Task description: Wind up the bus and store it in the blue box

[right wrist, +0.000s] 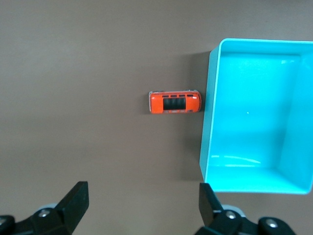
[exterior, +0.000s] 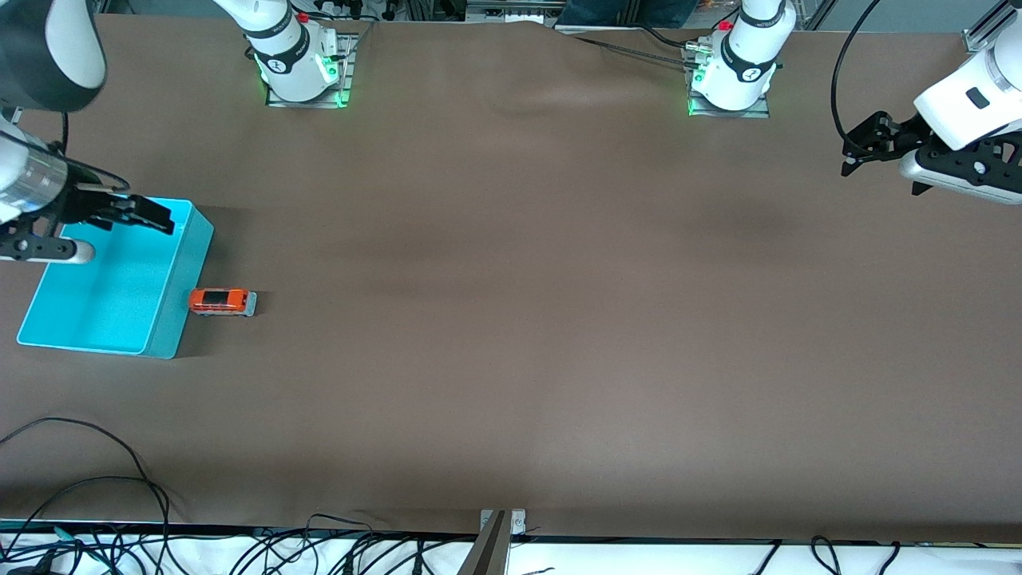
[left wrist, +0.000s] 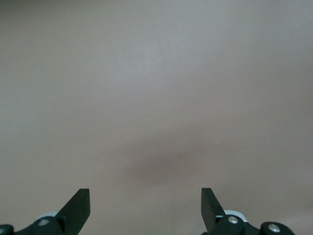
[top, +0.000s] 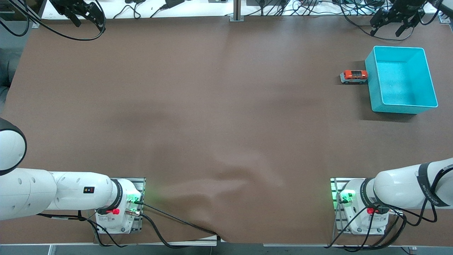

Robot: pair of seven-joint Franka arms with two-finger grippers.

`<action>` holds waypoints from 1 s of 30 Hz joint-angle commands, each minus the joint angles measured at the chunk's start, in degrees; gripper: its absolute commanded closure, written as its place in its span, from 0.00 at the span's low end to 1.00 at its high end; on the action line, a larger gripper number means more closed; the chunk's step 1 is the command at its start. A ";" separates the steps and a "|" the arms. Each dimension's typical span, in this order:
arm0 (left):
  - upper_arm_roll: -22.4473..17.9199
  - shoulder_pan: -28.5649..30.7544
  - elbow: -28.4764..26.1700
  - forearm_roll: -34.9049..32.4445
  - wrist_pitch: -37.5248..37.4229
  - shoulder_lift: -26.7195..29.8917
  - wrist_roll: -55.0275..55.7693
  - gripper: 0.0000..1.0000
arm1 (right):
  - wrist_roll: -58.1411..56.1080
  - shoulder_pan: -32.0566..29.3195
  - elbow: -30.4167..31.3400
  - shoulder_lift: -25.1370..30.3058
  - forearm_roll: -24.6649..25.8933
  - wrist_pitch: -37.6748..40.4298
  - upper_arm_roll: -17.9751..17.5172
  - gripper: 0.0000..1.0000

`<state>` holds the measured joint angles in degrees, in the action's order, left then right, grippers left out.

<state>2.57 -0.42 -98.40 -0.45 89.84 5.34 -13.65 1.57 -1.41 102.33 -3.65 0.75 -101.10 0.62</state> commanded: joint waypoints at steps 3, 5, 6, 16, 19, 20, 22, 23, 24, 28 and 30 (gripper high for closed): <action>0.07 -0.11 0.76 -1.57 -1.34 -0.41 0.91 0.00 | 0.45 -0.43 9.11 2.24 0.39 -9.37 0.35 0.00; -0.02 -0.02 1.19 -1.23 -1.51 -0.85 1.08 0.00 | 0.19 -0.70 10.34 2.24 0.39 -10.87 0.35 0.00; -0.02 0.06 1.54 -0.96 -1.51 -1.03 1.17 0.00 | 0.19 -0.70 10.87 2.15 0.39 -11.57 0.26 0.00; -0.11 -0.11 4.62 -0.87 -1.60 -2.52 1.08 0.00 | 0.45 -0.96 13.25 -1.45 0.30 -17.02 0.35 0.00; -0.20 0.06 4.80 -0.87 -1.78 -2.44 1.08 0.00 | 0.45 -1.05 14.03 -2.06 0.30 -18.95 0.35 0.00; -0.28 0.06 4.80 -0.87 -1.78 -2.44 1.08 0.00 | 0.45 -1.05 14.30 -2.15 0.30 -19.66 0.43 0.00; -0.29 0.06 4.89 -0.87 -1.87 -2.44 0.99 0.00 | 0.54 -1.05 14.56 -2.85 0.21 -20.72 0.69 0.00; -0.20 -0.02 4.97 -0.87 -1.87 -2.52 0.99 0.00 | 0.80 -1.05 14.56 -3.12 0.21 -21.24 0.78 0.00; -0.20 -0.02 4.97 -0.87 -1.87 -2.52 0.99 0.00 | 1.59 -1.05 14.56 -3.47 0.13 -21.68 0.96 0.00; -0.11 -0.29 6.37 -0.78 -1.87 -3.13 1.17 0.00 | 7.30 -1.05 14.56 -5.31 0.21 -24.31 0.96 0.00; -0.20 -0.20 7.69 -0.78 -2.04 -3.93 1.17 0.00 | 9.32 -1.05 14.83 -6.28 0.30 -26.16 0.96 0.00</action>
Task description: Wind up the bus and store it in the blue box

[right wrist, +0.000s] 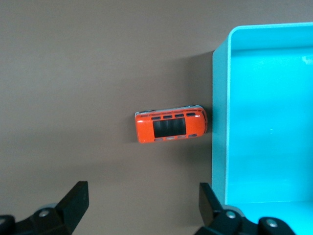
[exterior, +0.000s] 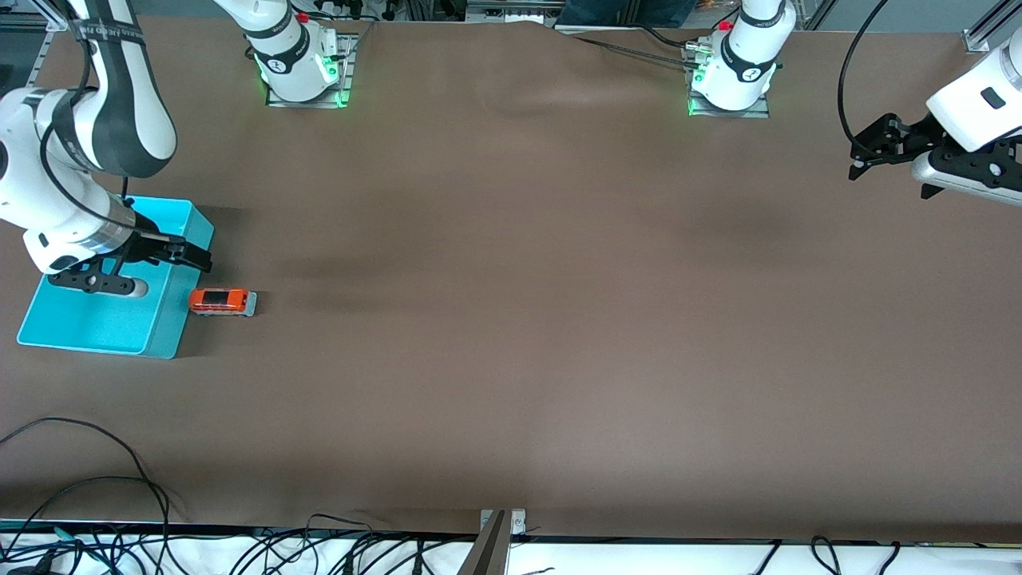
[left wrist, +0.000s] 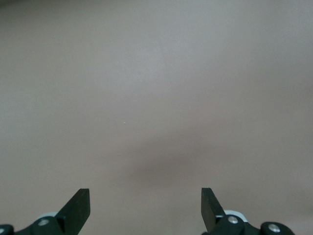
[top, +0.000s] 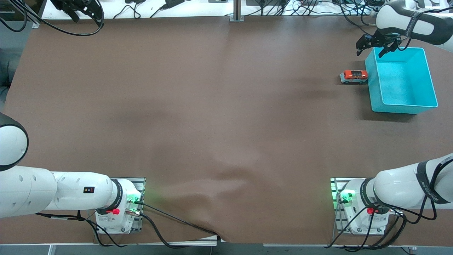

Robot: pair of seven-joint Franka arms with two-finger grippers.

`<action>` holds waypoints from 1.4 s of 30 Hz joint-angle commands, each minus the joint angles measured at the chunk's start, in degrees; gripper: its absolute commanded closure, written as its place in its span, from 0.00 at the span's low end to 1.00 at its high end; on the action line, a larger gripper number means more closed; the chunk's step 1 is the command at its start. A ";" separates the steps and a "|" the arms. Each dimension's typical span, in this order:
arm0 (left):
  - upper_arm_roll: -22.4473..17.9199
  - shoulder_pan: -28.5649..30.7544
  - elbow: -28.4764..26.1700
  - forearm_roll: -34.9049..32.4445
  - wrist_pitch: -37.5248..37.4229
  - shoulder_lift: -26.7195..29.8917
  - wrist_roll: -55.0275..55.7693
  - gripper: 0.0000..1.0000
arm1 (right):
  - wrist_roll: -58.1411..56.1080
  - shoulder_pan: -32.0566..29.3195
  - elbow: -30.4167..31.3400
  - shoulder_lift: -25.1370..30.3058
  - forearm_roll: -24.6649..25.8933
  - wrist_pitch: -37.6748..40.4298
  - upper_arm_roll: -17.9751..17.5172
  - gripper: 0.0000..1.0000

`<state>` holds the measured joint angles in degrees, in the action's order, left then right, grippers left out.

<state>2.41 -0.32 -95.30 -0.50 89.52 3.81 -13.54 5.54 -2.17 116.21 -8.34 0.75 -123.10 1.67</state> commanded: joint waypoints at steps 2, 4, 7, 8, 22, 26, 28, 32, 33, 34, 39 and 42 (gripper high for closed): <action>-0.03 -0.30 5.04 -0.65 -1.89 -3.02 1.06 0.00 | 5.97 -0.29 1.64 -2.20 0.31 -6.00 -0.09 0.00; -0.03 -0.30 5.13 -0.47 -1.89 -3.28 1.06 0.00 | 6.24 -0.29 2.70 -2.56 0.31 -8.02 -0.09 0.00; 0.06 -0.30 5.13 0.14 -1.98 -3.28 1.14 0.00 | 8.87 -0.29 3.67 -3.43 0.22 -10.49 -0.09 0.00; 0.06 -0.30 5.13 0.14 -1.98 -3.28 1.14 0.00 | 9.92 -0.29 3.84 -3.87 0.22 -11.02 -0.09 0.00; 0.14 -0.30 5.13 1.02 -3.47 -3.28 1.14 0.00 | 33.20 -0.29 6.04 -8.62 0.31 -20.78 -0.09 0.00; 0.06 -0.21 5.13 1.02 -3.56 -3.28 1.14 0.00 | 37.35 -0.29 7.27 -9.41 0.39 -21.21 -0.09 0.00; 0.06 -0.12 5.13 1.02 -3.56 -3.28 1.06 0.00 | 38.66 -0.29 7.80 -9.68 0.22 -21.48 -0.09 0.00; -0.12 -0.03 5.13 1.02 -4.00 -3.28 1.06 0.00 | 46.36 -0.37 8.50 -10.20 0.13 -22.01 0.43 0.00; -0.12 0.05 5.13 1.02 -4.00 -3.28 1.06 0.00 | 47.10 -0.37 8.50 -10.47 0.13 -22.09 0.44 0.00; -0.12 0.06 5.13 1.02 -4.00 -3.28 1.06 0.00 | 47.46 -0.37 8.50 -10.47 0.13 -22.27 0.44 0.00; -0.12 0.06 5.13 1.02 -4.00 -3.28 1.06 0.00 | 49.13 -0.46 8.50 -11.35 0.13 -23.85 0.44 0.00; -0.12 0.06 5.13 0.93 -4.09 -3.28 0.97 0.00 | 49.57 -0.46 8.50 -11.61 0.13 -24.55 0.44 0.00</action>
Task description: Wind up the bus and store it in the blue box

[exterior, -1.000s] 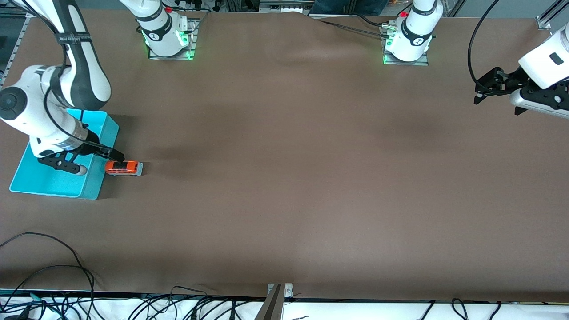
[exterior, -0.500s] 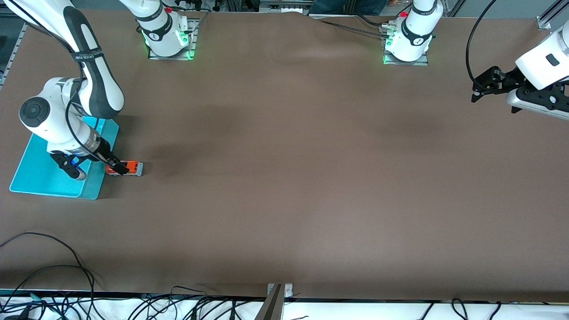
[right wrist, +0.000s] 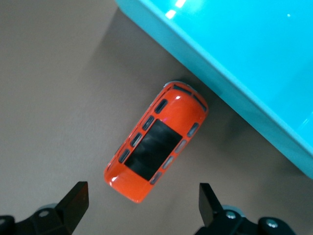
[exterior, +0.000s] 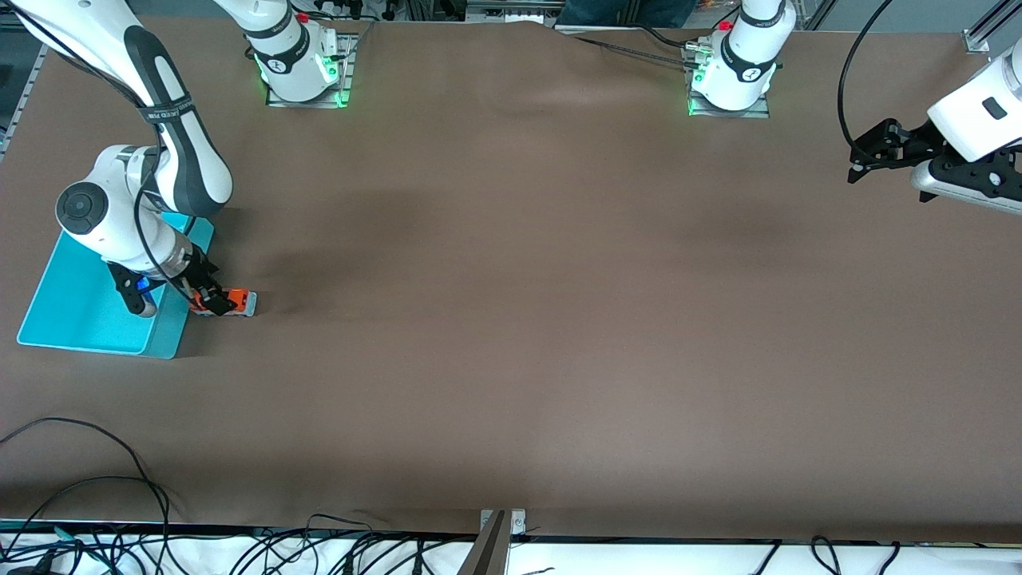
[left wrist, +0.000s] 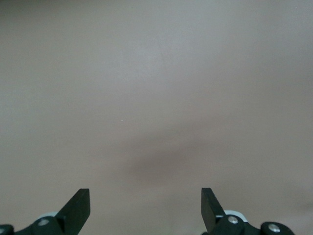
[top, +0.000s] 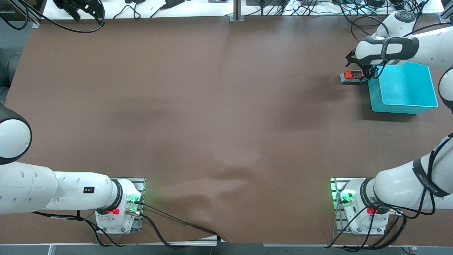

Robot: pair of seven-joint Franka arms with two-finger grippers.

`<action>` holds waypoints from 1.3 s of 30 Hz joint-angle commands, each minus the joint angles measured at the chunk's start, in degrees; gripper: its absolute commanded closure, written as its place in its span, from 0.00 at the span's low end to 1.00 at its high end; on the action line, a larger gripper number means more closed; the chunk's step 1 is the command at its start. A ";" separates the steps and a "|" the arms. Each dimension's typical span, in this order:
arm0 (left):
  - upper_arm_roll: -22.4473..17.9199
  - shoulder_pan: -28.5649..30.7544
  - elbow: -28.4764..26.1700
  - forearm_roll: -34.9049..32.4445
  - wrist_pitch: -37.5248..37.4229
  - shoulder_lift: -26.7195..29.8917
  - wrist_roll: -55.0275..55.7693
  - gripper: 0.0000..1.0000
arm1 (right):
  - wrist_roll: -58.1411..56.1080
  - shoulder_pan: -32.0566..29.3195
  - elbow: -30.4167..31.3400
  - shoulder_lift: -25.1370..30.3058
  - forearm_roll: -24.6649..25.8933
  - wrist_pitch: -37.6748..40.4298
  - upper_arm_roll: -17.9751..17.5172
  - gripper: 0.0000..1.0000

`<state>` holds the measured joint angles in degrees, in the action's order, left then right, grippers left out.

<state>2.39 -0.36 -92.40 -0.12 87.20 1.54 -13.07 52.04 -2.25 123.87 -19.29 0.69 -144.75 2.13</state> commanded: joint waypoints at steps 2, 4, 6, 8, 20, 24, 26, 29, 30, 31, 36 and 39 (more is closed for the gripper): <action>-0.11 0.18 2.23 0.56 -1.77 -1.02 0.50 0.00 | 3.33 -0.38 0.76 -0.92 0.19 -3.43 -0.02 0.00; -0.11 0.44 2.23 0.56 -1.77 -1.02 0.50 0.00 | 3.33 -0.56 0.59 -1.18 0.19 -3.61 -0.02 0.00; -0.11 0.53 2.23 0.65 -1.77 -1.02 0.50 0.00 | 3.42 -0.65 0.50 -1.71 0.10 -4.04 -0.02 0.00; -0.11 0.53 2.23 0.56 -1.77 -1.02 0.50 0.00 | 3.42 -0.91 0.50 -2.24 0.11 -5.01 -0.02 0.00; -0.11 0.88 2.05 0.65 -2.12 -1.02 0.15 0.00 | 3.42 -2.32 0.24 -4.61 0.19 -8.53 -0.02 0.00; -0.11 1.23 2.14 0.65 -3.52 -1.02 -0.03 0.00 | 3.42 -2.32 -0.03 -5.93 0.19 -9.58 0.07 0.00; -0.11 1.24 2.14 0.65 -3.52 -1.02 -0.03 0.00 | 3.33 -2.32 -0.29 -6.81 0.28 -10.11 -0.02 0.00; -0.11 1.15 2.23 0.74 -3.52 -1.02 -0.03 0.00 | 3.33 -2.32 -0.29 -8.56 0.72 -13.62 -0.02 0.00; -0.02 1.15 2.23 0.74 -3.52 -1.02 0.06 0.00 | 3.24 -2.32 -0.29 -8.83 0.72 -14.24 -0.02 0.00; -0.02 1.15 2.23 0.74 -3.52 -1.02 -0.03 0.00 | 3.33 -2.32 -0.29 -9.09 0.72 -14.33 -0.02 0.02; -0.02 1.15 2.23 0.74 -3.52 -1.02 -0.03 0.00 | 3.07 -2.32 0.67 -9.18 1.95 -14.24 -0.02 0.93; -0.11 1.24 2.23 1.09 -3.52 -1.02 -0.03 0.00 | 3.15 -2.23 1.03 -8.75 1.95 -14.16 -0.02 1.00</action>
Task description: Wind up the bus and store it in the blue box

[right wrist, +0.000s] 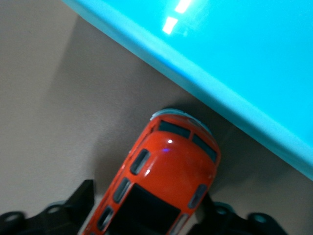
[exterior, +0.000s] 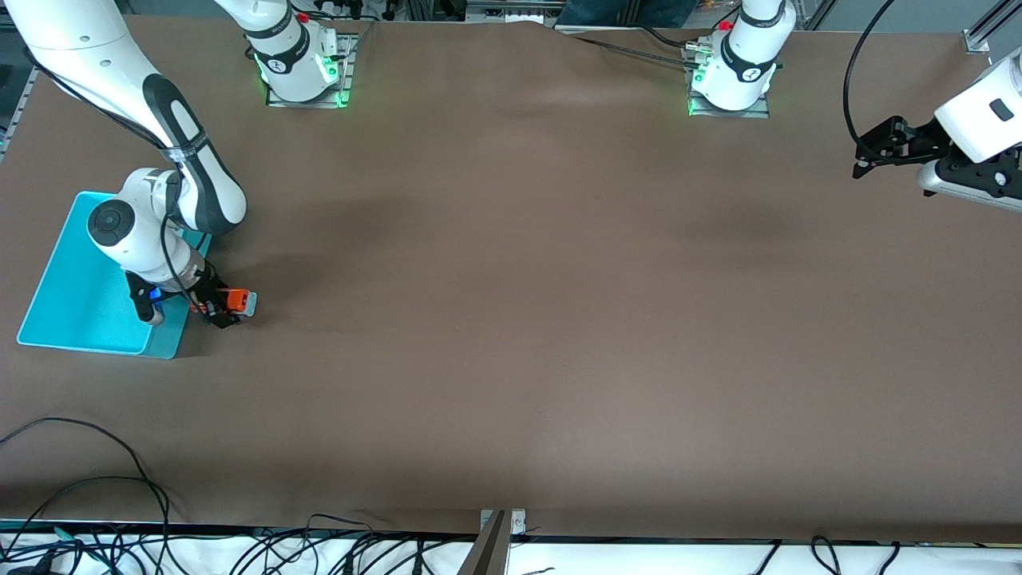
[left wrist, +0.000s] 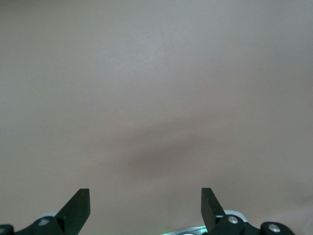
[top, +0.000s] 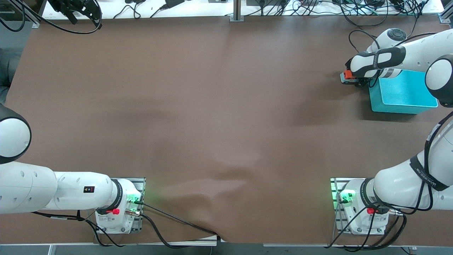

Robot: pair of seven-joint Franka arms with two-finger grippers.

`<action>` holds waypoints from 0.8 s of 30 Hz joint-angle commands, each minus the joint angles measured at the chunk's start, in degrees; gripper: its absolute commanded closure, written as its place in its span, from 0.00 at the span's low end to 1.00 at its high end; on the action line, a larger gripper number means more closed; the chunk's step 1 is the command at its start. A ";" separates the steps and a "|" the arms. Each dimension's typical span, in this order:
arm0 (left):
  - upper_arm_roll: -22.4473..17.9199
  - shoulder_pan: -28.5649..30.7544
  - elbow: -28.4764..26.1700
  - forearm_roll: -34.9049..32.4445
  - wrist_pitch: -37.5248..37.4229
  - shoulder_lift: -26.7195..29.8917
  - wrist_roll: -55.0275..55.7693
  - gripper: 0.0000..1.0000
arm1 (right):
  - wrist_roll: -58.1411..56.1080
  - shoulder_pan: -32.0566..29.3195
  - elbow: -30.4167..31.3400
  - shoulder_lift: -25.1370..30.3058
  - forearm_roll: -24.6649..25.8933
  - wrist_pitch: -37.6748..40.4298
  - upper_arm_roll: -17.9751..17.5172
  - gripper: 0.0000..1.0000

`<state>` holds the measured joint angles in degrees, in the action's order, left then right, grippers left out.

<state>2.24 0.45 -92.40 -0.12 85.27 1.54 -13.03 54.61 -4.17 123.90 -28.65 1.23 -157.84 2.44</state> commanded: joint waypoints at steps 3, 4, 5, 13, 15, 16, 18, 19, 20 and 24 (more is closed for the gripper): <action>0.04 0.43 2.22 1.26 -1.59 -1.01 -0.07 0.00 | 0.67 -0.23 0.99 1.57 1.49 -0.63 -0.41 1.00; 0.04 0.43 2.22 1.27 -1.59 -1.01 -0.07 0.00 | 0.58 -0.22 0.91 2.19 1.49 0.16 -0.50 1.00; 0.04 0.43 2.22 1.27 -1.59 -1.01 -0.07 0.00 | 0.58 -0.22 0.73 2.63 1.49 1.47 -0.50 1.00; 0.13 0.34 2.22 1.35 -1.59 -1.10 0.28 0.00 | 0.06 -0.05 0.29 8.51 1.49 9.21 -0.85 1.00; 0.13 0.34 2.22 1.35 -1.59 -1.02 0.19 0.00 | -0.29 -0.05 0.29 10.62 1.67 11.66 -0.85 1.00; 0.13 0.34 2.22 1.35 -1.59 -1.10 -0.07 0.00 | -0.64 0.04 0.29 11.67 1.75 13.07 -0.85 1.00; 0.04 0.43 2.22 1.35 -1.59 -1.10 -0.07 0.00 | -2.22 0.21 0.29 13.70 1.75 15.80 -0.85 1.00; 0.04 0.43 2.22 1.35 -1.59 -1.10 -0.07 0.00 | -3.79 0.39 0.29 14.84 1.75 17.20 -0.94 1.00; 0.04 0.43 2.22 1.35 -1.59 -1.10 -0.07 0.00 | -4.94 0.39 0.29 15.89 1.75 18.35 -0.94 1.00; 0.04 0.34 2.22 1.35 -1.59 -1.10 0.02 0.00 | -10.56 0.39 0.20 20.20 1.67 23.53 -0.85 1.00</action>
<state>2.24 0.47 -92.40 0.28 85.23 1.54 -13.03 49.89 -3.75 123.09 -14.99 2.00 -140.33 1.67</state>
